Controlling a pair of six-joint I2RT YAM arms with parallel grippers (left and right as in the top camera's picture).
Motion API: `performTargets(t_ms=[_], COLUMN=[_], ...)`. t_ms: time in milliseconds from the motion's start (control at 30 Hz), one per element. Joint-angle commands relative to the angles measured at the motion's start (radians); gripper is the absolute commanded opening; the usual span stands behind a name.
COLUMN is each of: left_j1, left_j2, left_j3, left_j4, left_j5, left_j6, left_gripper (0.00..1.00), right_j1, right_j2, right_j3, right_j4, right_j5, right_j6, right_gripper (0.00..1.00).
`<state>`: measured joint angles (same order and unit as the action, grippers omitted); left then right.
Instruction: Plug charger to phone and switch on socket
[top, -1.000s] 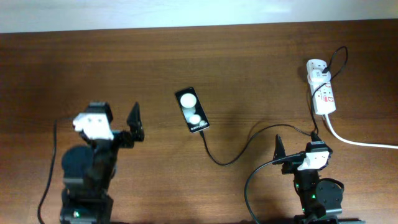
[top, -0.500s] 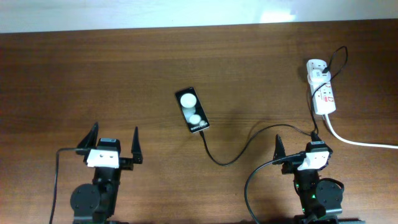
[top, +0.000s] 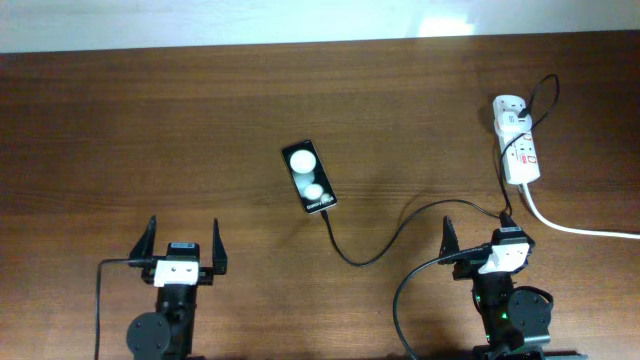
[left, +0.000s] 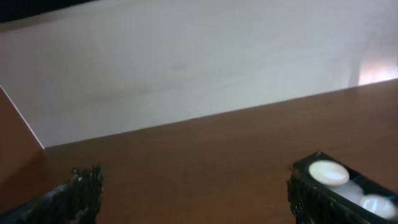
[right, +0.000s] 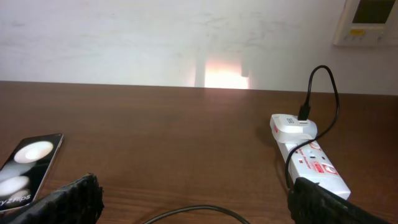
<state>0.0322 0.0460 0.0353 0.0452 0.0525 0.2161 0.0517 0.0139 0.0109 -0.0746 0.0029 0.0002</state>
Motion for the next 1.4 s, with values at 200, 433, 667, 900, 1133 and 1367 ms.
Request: performTargets(t_ms=[200, 433, 667, 900, 1133, 1367], left_j1=[0.005, 0.005, 0.005, 0.005, 0.005, 0.005], left_j2=[-0.041, -0.040, -0.040, -0.040, -0.040, -0.040], left_j3=[-0.027, -0.027, -0.027, -0.027, -0.027, -0.027], left_j4=[-0.126, -0.126, -0.126, -0.126, -0.126, -0.126], left_j5=[-0.023, -0.023, -0.023, -0.023, -0.023, -0.023], left_j6=[0.024, 0.024, 0.024, 0.024, 0.024, 0.024], left_gripper=[0.99, 0.99, 0.99, 0.99, 0.99, 0.99], right_j1=[0.007, 0.007, 0.007, 0.007, 0.007, 0.007], right_j2=[-0.011, -0.011, -0.011, -0.011, -0.011, -0.011], right_j3=[-0.005, -0.005, -0.005, -0.005, -0.005, -0.005], right_j4=[-0.005, -0.005, -0.005, -0.005, -0.005, -0.005], right_j5=[-0.002, -0.002, -0.002, -0.002, -0.002, -0.002], right_j6=[0.000, 0.000, 0.000, 0.000, 0.000, 0.000], right_gripper=[0.99, 0.99, 0.99, 0.99, 0.99, 0.99])
